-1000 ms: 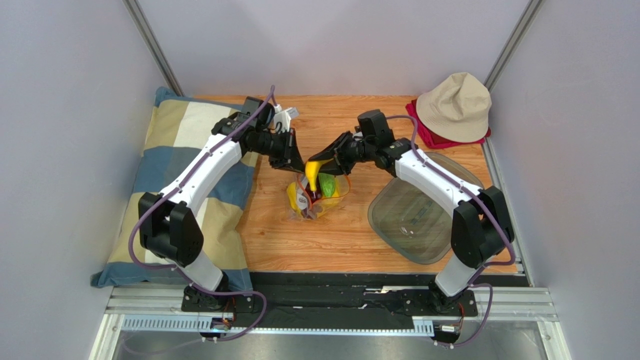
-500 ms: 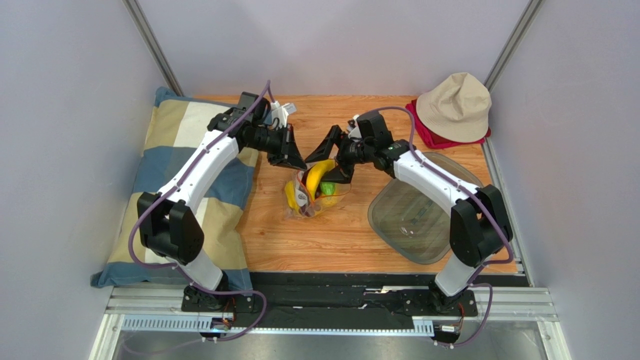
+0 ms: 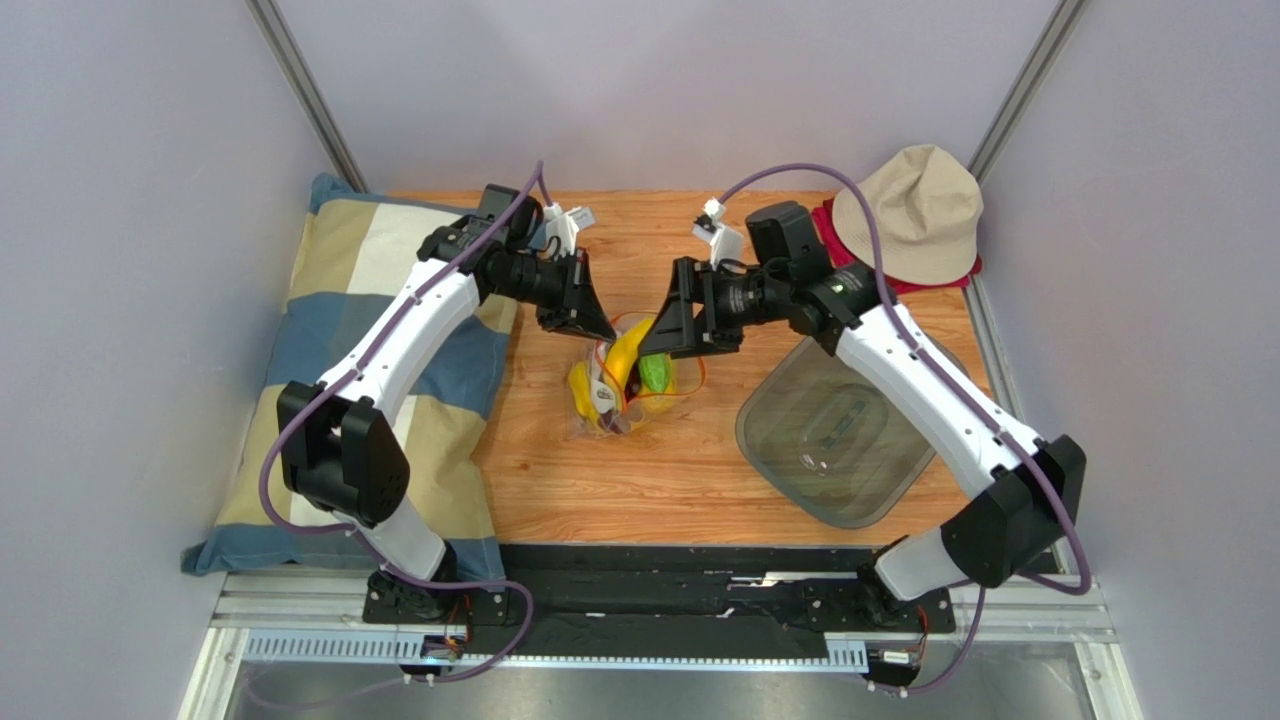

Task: Place the food in the zip-top bag and seal the zipper
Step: Adjust the zipper food storage bag at the center of the board.

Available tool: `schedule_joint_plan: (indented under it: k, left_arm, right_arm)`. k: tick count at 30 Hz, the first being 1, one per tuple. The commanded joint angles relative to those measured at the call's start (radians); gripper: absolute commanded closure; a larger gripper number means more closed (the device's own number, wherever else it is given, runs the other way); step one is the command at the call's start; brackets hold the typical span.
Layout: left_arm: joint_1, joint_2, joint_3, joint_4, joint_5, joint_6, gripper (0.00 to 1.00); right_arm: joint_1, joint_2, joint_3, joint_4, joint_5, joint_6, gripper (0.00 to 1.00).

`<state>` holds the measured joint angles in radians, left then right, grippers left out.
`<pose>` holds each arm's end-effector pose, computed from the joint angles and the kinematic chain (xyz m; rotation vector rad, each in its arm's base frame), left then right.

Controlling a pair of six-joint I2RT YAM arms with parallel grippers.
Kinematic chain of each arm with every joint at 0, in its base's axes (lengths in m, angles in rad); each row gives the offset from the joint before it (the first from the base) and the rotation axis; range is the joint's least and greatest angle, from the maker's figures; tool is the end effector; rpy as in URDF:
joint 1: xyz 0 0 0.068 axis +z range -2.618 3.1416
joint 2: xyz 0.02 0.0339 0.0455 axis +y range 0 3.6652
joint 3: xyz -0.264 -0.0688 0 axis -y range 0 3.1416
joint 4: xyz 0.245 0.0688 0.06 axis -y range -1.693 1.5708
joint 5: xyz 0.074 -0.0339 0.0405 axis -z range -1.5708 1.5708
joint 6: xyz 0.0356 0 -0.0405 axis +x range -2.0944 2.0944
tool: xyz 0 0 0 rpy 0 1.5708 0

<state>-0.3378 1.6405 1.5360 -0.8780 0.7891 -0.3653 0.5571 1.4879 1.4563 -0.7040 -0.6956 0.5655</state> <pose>0.3155 -0.1376 0.3286 0.2894 2.5792 -1.2752 0.2596 0.1886 0.3608 -0.3853 2.4609 1.3356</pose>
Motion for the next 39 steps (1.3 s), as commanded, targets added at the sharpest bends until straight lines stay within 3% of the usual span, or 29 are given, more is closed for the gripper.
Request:
schedule_joint_plan:
  k: [1, 8, 16, 17, 18, 19, 20, 23, 24, 26, 29, 35, 39]
  left_arm:
    - [0.006, -0.008, 0.038, 0.031, 0.016, 0.012, 1.00]
    - [0.006, -0.016, 0.047, 0.027, -0.019, 0.032, 1.00]
    - [0.005, -0.025, 0.038, 0.008, -0.062, 0.052, 1.00]
    - [0.005, -0.027, 0.035, 0.007, -0.067, 0.052, 1.00]
    - [0.005, -0.028, 0.030, 0.005, -0.076, 0.055, 1.00]
    - [0.002, -0.034, 0.026, 0.005, -0.088, 0.060, 1.00]
    - [-0.001, -0.036, 0.035, -0.002, -0.106, 0.068, 1.00]
    - [-0.027, -0.031, 0.140, -0.112, -0.204, 0.176, 1.00]
    - [-0.038, -0.028, 0.186, -0.149, -0.227, 0.253, 1.00]
    - [-0.066, -0.007, 0.335, -0.263, -0.289, 0.322, 1.00]
    - [-0.078, 0.016, 0.447, -0.353, -0.309, 0.451, 1.00]
    - [-0.079, 0.031, 0.322, -0.307, -0.167, 0.552, 1.00]
    - [-0.079, 0.051, 0.244, -0.219, -0.071, 0.487, 0.96]
  right_arm:
    - [-0.031, -0.116, 0.021, -0.114, 0.187, -0.242, 0.26]
    - [-0.048, -0.085, -0.134, -0.086, 0.389, -0.354, 0.27]
    - [-0.049, -0.014, -0.162, 0.012, 0.243, -0.312, 0.34]
    - [-0.049, -0.009, -0.168, 0.027, 0.226, -0.308, 0.39]
    - [-0.049, 0.004, -0.174, 0.037, 0.197, -0.296, 0.56]
    - [-0.051, 0.027, -0.163, 0.035, 0.161, -0.280, 0.83]
    - [-0.052, 0.035, -0.151, 0.026, 0.118, -0.279, 1.00]
    - [-0.056, -0.009, -0.117, 0.085, -0.021, -0.176, 1.00]
    - [-0.056, -0.041, -0.119, 0.124, -0.047, -0.073, 1.00]
    - [-0.048, -0.126, -0.135, 0.269, -0.050, 0.052, 1.00]
    - [-0.008, -0.173, -0.152, 0.330, 0.002, 0.138, 1.00]
    - [0.049, -0.135, -0.278, 0.417, 0.121, 0.252, 1.00]
    - [0.098, -0.115, -0.327, 0.511, 0.237, 0.323, 1.00]
